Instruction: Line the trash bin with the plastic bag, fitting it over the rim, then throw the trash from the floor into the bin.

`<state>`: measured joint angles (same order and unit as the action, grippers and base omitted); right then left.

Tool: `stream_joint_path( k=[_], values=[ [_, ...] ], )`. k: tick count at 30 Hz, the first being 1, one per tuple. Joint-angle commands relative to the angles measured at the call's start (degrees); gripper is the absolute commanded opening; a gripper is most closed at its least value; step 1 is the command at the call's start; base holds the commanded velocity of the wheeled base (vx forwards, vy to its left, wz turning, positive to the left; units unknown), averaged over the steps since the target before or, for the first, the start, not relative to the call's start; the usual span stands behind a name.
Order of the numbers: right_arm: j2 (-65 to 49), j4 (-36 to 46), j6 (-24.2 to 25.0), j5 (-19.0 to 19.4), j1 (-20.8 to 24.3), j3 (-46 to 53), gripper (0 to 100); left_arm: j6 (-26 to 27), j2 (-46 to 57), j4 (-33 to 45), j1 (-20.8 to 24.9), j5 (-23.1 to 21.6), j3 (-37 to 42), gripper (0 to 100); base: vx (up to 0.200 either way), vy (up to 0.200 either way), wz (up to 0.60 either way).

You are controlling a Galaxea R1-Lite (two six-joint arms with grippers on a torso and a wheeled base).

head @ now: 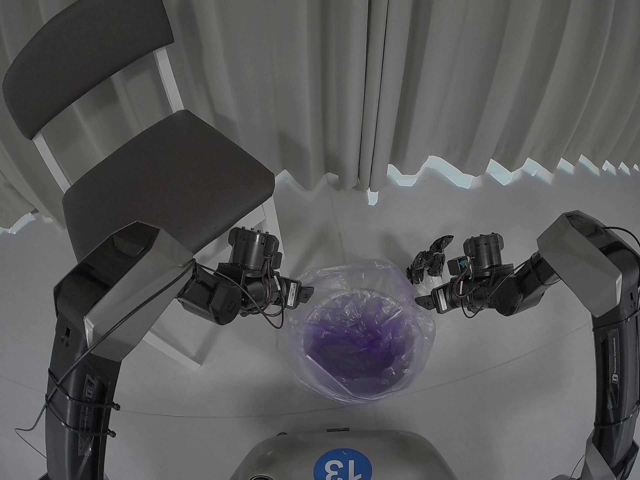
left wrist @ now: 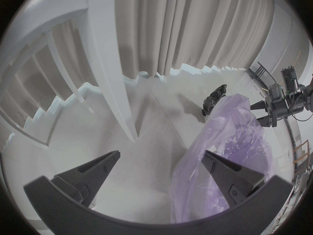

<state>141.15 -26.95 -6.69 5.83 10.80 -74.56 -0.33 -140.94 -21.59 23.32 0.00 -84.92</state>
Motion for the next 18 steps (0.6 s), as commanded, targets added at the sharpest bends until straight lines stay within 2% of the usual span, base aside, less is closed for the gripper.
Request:
stream_joint_path(
  k=[1, 8, 13, 18],
  values=[
    [-3.96, 0.06, 0.19, 0.33, 0.01, 0.73, 100, -0.55, 3.30, -0.12, -0.21, -0.53, 2.48, 100, 0.000, 0.000, 0.00],
    [-6.68, 0.06, 2.30, 0.41, 2.38, 0.64, 100, -0.55, 6.81, -0.56, -0.12, -1.14, 5.64, 100, 0.000, 0.000, 0.00],
    [-5.01, 0.06, 5.64, 0.59, 4.49, -1.12, 100, -0.64, 7.34, -0.65, 0.15, -1.23, 6.70, 100, 0.000, 0.000, 0.00],
    [-1.23, 0.06, 5.99, 0.50, 4.49, -3.84, 100, -0.55, 6.64, -0.65, -0.12, -1.14, 6.17, 100, 0.000, 0.000, 0.00]
  ],
)
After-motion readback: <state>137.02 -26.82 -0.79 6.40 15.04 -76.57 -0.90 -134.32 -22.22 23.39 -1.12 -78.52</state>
